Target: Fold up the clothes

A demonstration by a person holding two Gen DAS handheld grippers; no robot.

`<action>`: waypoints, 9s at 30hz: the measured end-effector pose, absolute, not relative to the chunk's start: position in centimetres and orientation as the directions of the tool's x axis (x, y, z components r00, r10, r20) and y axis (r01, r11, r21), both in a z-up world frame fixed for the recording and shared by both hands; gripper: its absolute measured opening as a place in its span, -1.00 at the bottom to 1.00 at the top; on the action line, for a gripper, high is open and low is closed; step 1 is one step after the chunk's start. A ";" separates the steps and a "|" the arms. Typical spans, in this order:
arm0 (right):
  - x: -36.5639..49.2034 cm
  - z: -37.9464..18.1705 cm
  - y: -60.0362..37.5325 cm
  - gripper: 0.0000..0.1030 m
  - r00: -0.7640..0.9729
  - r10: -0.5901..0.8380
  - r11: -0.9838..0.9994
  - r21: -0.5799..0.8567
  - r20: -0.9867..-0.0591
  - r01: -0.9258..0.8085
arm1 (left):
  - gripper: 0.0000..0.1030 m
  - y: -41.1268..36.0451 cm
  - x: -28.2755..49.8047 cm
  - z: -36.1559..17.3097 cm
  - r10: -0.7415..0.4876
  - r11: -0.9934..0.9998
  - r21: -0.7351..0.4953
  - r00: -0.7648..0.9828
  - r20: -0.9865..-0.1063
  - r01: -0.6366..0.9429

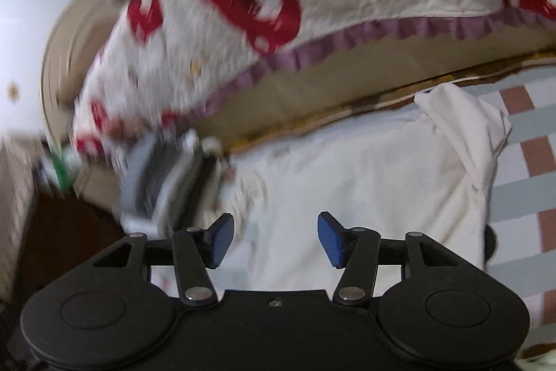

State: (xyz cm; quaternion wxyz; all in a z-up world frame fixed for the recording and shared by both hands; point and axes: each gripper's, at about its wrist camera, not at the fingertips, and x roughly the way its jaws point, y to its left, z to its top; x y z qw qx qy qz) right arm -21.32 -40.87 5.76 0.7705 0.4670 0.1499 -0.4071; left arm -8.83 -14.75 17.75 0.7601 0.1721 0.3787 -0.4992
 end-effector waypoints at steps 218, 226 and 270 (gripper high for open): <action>-9.2 -22.8 -47.6 0.19 0.568 -0.415 0.681 0.171 -0.710 0.712 | -0.73 -22.7 21.9 -18.2 -0.291 0.892 -0.011 0.557 -0.778 0.451; -12.6 -21.9 -51.0 0.19 0.639 -0.343 0.558 0.398 -0.689 0.728 | -0.89 -26.5 15.1 -7.0 -0.343 0.680 0.393 0.743 -0.575 0.619; -18.9 -18.9 -55.1 0.21 0.558 -0.478 0.434 0.370 -0.679 0.822 | 0.41 -46.6 4.3 -7.9 -0.634 0.242 0.463 0.500 -0.590 0.853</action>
